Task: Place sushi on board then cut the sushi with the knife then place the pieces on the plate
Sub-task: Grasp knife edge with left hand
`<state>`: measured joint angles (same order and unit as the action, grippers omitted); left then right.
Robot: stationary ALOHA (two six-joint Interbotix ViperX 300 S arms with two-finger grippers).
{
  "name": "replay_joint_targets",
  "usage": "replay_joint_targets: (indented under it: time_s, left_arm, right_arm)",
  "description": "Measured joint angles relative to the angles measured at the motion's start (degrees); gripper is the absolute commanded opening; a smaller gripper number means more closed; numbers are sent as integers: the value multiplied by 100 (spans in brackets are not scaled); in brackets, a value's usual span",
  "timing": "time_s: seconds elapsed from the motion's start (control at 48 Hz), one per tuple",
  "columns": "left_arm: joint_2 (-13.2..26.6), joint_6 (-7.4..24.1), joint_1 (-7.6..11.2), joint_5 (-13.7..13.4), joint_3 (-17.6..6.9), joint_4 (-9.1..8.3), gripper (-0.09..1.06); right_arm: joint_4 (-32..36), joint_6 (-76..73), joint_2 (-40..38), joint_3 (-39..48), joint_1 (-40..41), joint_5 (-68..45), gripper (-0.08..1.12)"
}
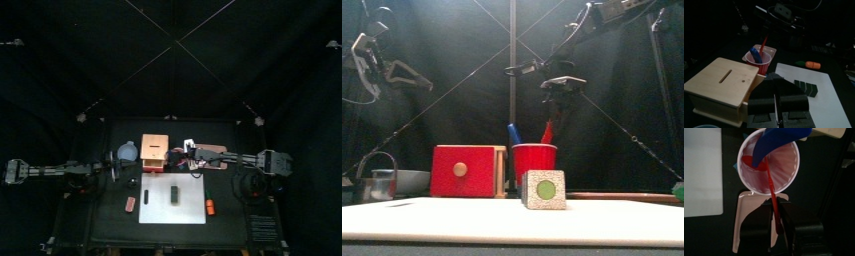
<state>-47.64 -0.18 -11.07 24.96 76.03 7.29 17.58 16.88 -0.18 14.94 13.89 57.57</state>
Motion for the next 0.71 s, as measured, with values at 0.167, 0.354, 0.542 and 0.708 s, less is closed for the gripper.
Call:
replay_joint_targets:
  time_s: [0.167,0.354,0.542,0.708]
  left_arm:
    - [0,9,-9,0,0,0,-2]
    - [0,9,0,0,9,0,-2]
    - [0,18,0,0,18,0,-2]
    - [0,18,0,0,18,-9,-2]
  right_arm:
    - [9,-44,-88,-141,0,141,42]
    - [62,-202,-554,-369,-9,589,42]
    - [-62,-712,-1397,-299,-9,650,41]
    - [-642,-1459,-2188,272,-9,457,41]
